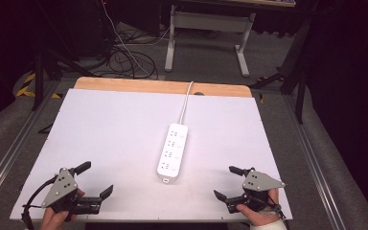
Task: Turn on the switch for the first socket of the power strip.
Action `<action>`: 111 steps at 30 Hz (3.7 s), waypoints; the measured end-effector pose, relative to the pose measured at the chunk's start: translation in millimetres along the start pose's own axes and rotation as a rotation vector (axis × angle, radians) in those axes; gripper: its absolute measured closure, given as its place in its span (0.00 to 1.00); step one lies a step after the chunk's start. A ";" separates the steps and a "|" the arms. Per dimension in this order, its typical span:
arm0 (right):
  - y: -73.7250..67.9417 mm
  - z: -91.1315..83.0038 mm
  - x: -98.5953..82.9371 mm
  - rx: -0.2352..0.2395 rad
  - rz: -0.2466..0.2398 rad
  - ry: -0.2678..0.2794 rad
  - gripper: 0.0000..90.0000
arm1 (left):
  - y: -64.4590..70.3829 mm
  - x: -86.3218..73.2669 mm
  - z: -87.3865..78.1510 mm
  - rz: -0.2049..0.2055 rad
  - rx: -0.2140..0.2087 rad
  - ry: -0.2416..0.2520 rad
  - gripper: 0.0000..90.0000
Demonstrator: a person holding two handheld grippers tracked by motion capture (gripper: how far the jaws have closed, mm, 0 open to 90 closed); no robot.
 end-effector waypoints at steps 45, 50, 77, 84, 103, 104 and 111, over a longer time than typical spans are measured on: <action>-7.5 11.6 34.4 0.015 0.000 0.017 0.16 | 1.3 2.1 -2.4 0.038 0.020 -0.018 0.01; -7.2 15.6 47.5 0.018 -0.004 0.010 0.16 | 1.3 2.2 -2.8 0.032 0.017 -0.013 0.00; 3.1 52.4 101.2 0.011 -0.016 -0.036 0.20 | 0.4 2.4 -3.5 0.036 0.029 -0.012 0.00; 5.5 64.6 108.6 0.009 -0.022 -0.041 0.21 | 0.4 2.0 -3.1 0.032 0.028 -0.013 0.00; 17.8 103.5 122.9 0.004 0.003 -0.081 0.34 | -1.2 1.9 -3.5 0.039 0.036 -0.011 0.00; 18.8 105.7 123.1 0.002 0.009 -0.082 0.34 | -1.0 1.9 -3.4 0.036 0.035 -0.010 0.00; 26.7 121.2 122.8 0.012 0.054 -0.111 0.56 | -1.1 1.7 -3.3 0.036 0.035 -0.010 0.00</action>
Point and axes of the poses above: each handheld gripper's, and its own axes: z roughly forward along the jaws, x roughly out of its top, y roughly to its right, the point moved 2 cm from there along z, roughly forward along the jaws, and after that the axes turned 14 degrees about z, right-handed, at the moved point
